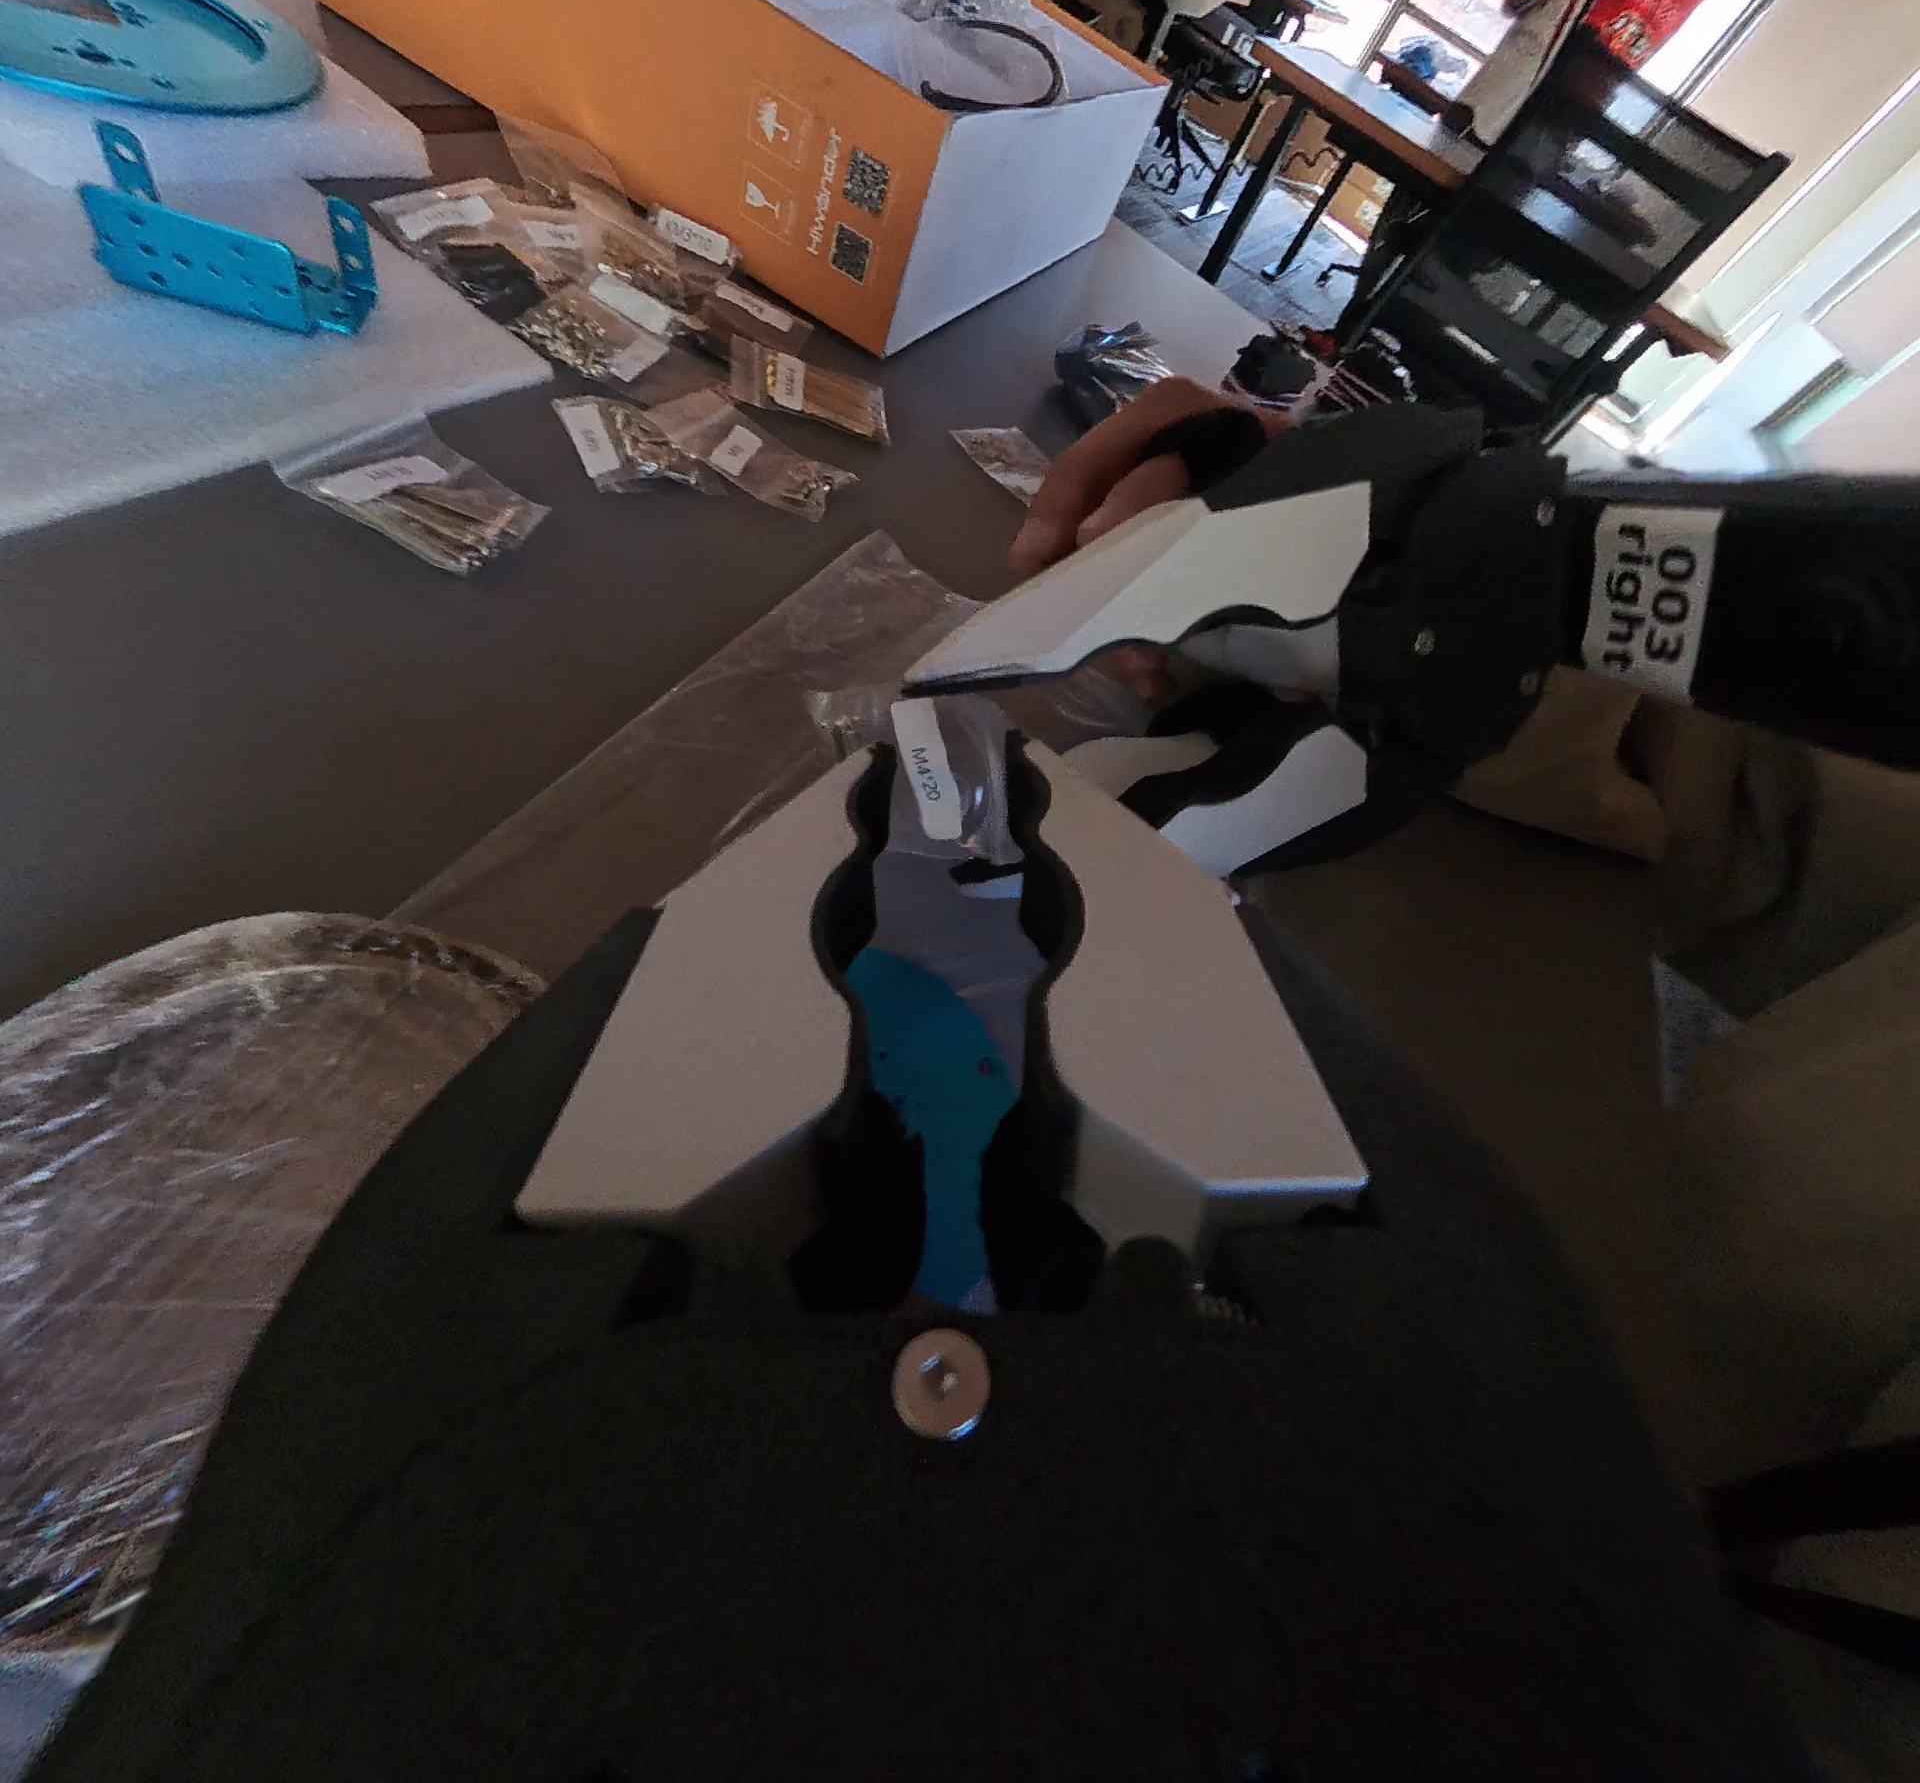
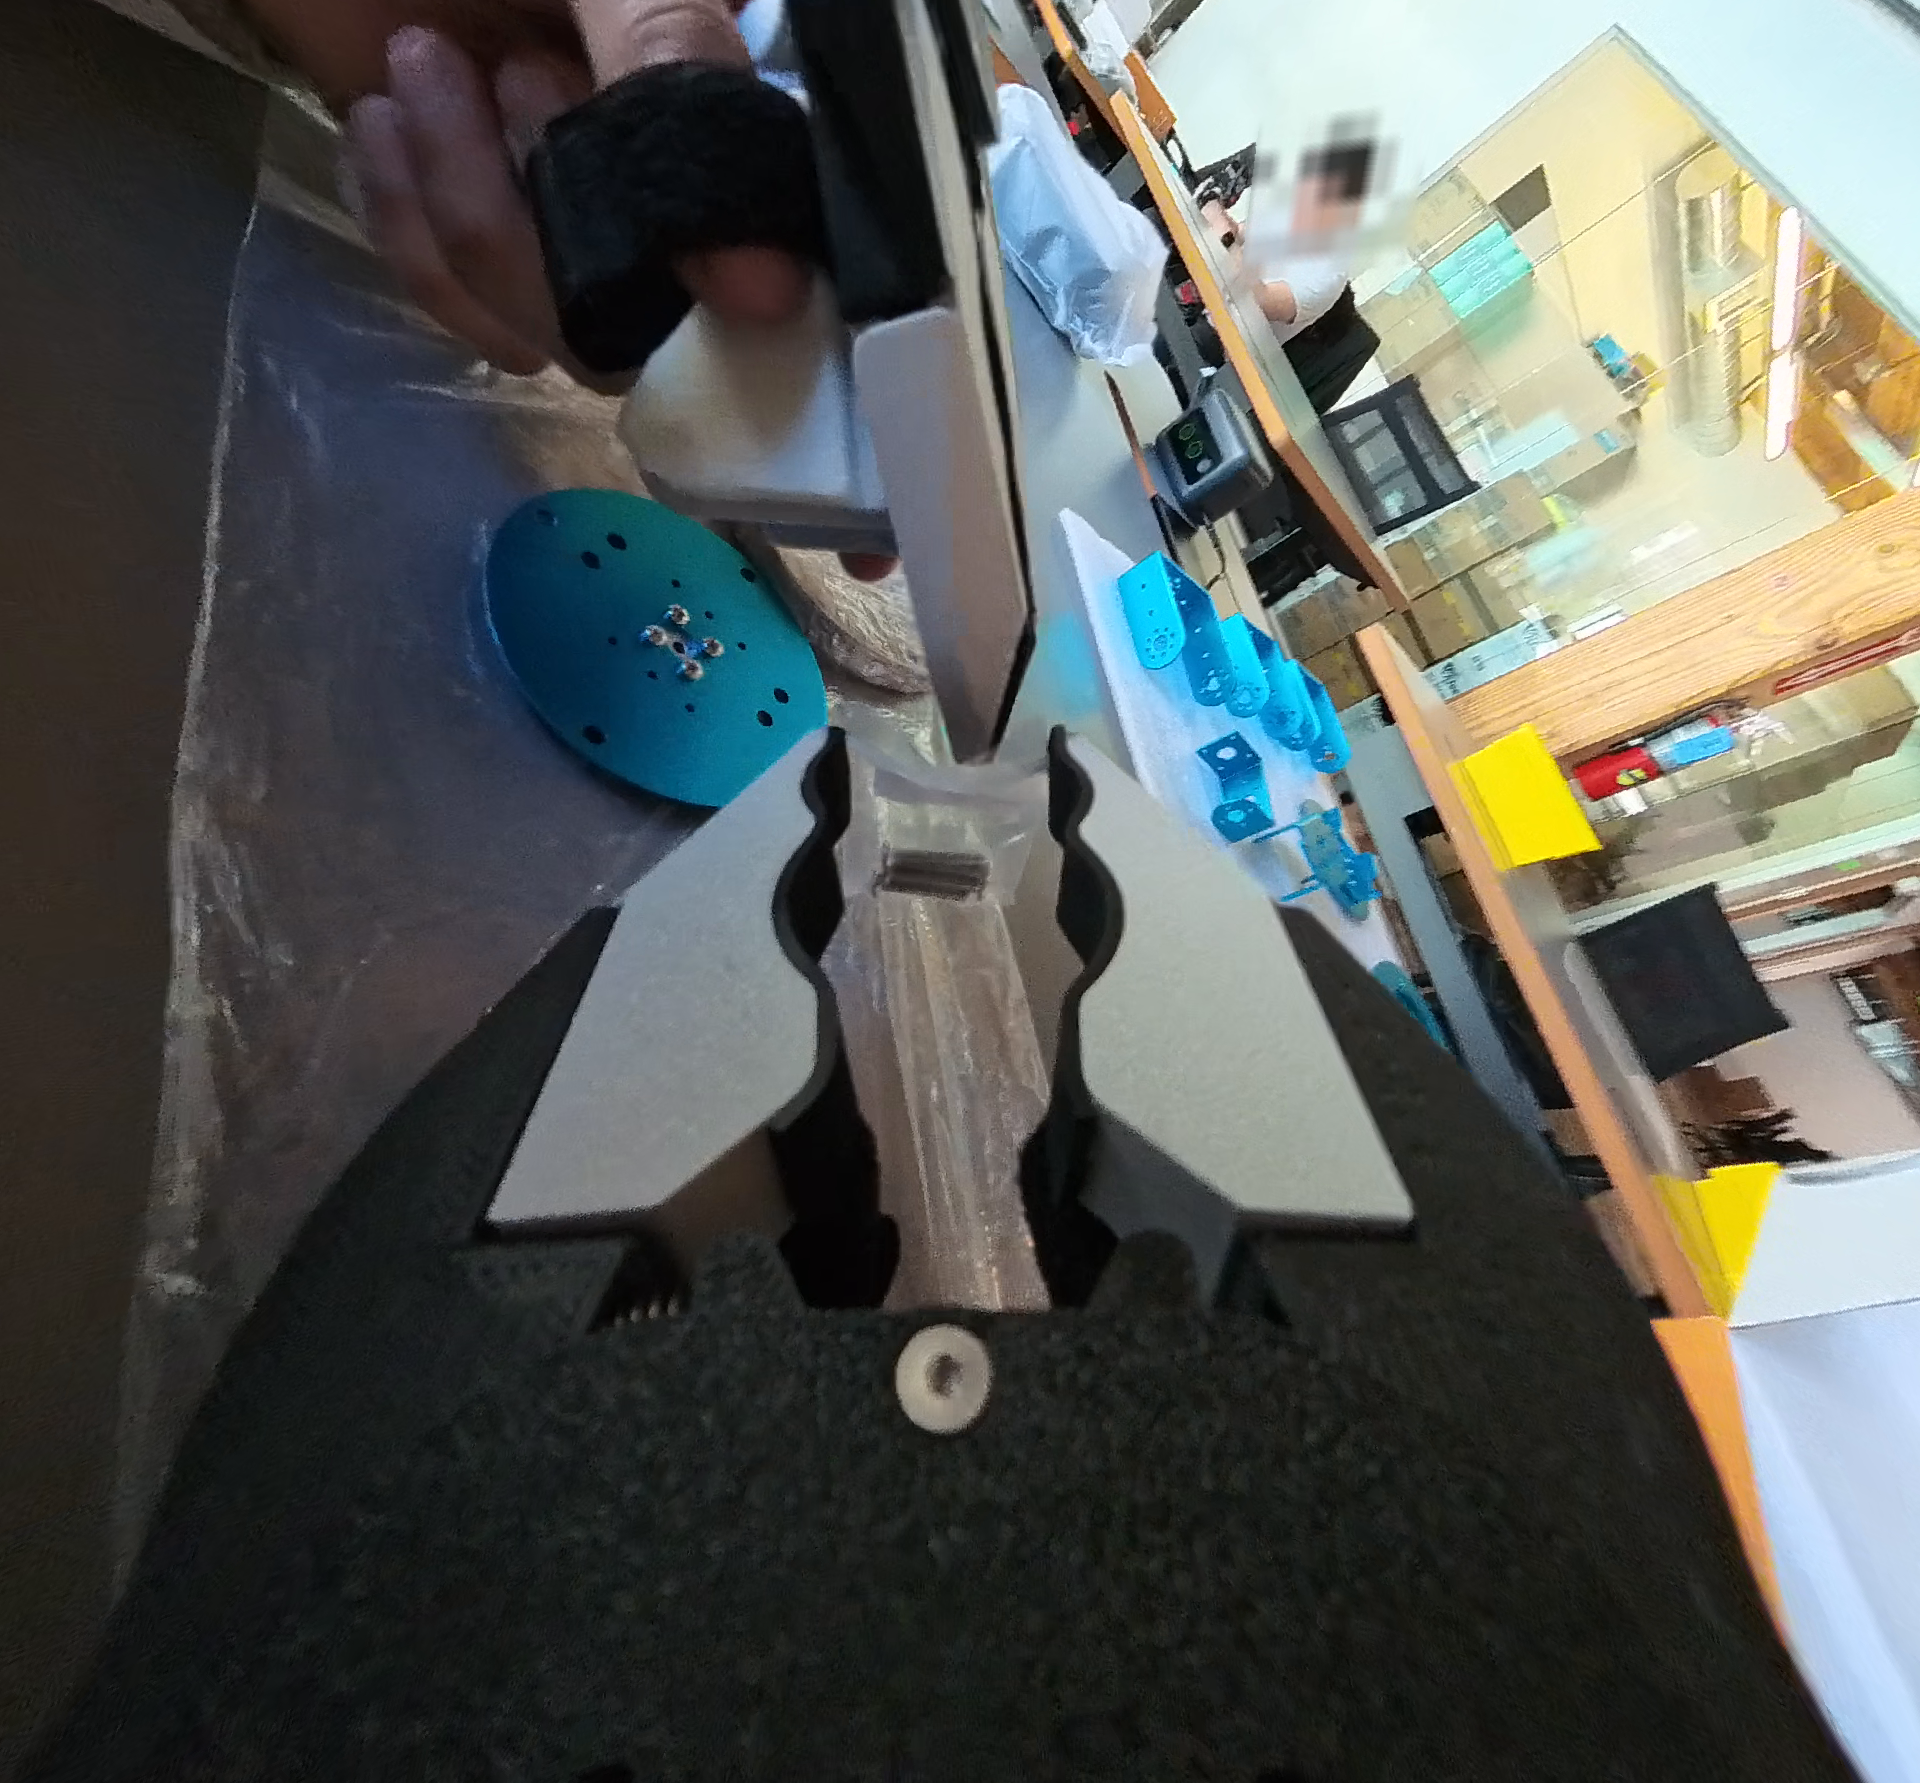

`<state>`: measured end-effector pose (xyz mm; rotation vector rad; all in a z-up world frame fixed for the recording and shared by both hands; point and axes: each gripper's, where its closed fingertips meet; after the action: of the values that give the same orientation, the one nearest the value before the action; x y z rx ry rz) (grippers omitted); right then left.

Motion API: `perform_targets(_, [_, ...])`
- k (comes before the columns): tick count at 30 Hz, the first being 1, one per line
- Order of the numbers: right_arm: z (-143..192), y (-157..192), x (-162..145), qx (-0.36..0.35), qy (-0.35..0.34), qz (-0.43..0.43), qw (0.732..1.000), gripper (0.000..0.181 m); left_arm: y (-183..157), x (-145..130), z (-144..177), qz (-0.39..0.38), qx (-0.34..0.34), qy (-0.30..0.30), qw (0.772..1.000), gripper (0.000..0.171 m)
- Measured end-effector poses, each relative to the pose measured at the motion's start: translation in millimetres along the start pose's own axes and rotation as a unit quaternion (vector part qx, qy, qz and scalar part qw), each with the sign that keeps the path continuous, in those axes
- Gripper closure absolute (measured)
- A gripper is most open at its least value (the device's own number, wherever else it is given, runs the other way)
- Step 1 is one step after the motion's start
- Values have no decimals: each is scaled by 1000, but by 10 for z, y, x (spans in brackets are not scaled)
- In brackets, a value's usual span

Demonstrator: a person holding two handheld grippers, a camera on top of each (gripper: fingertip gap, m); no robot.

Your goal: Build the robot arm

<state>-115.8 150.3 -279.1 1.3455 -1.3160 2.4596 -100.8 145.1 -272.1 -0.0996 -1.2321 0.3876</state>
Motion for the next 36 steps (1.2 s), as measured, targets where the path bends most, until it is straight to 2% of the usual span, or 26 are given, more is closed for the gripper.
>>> perform_targets(6, [23, -7, 28, -53, 15, 62, 997, 160, -79, -60, -39, 17, -26, 9, 999, 151])
perform_targets(8, [19, 9, 12, -48, 30, 58, 997, 160, -94, -74, -45, 5, -24, 12, 1000, 157])
perform_targets(10, [22, 28, 26, -40, 27, 45, 998, 160, -145, -91, -45, -12, -34, 17, 999, 171])
perform_targets(15, [20, 63, 30, -31, 26, 41, 998, 160, -107, -142, -40, -57, -9, 36, 998, 171])
perform_targets(22, [11, 57, 9, -25, 26, 28, 999, 158, -2, -47, 29, -38, 6, 17, 999, 171])
perform_targets(25, [8, 54, -11, -19, 29, 13, 999, 158, -59, -57, -1, -23, -21, 17, 999, 171])
perform_targets(29, [-4, 54, -45, -15, 36, 5, 999, 156, -75, -62, -27, 5, -36, 17, 999, 147])
perform_targets(33, [1, 46, -48, 12, 31, -60, 998, 156, -9, -16, 3, -15, -17, 8, 1000, 147])
perform_targets(36, [36, 82, -3, 78, 6, -149, 986, 154, 123, 61, 55, -53, 7, -9, 999, 147])
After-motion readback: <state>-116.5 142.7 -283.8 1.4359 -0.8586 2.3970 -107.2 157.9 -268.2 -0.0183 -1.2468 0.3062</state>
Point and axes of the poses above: each gripper's, where its closed fingertips meet, z back along the fingers, x out of its top, y = z × x across the jaws, and after that the axes turned 5 degrees about -z, right-handed
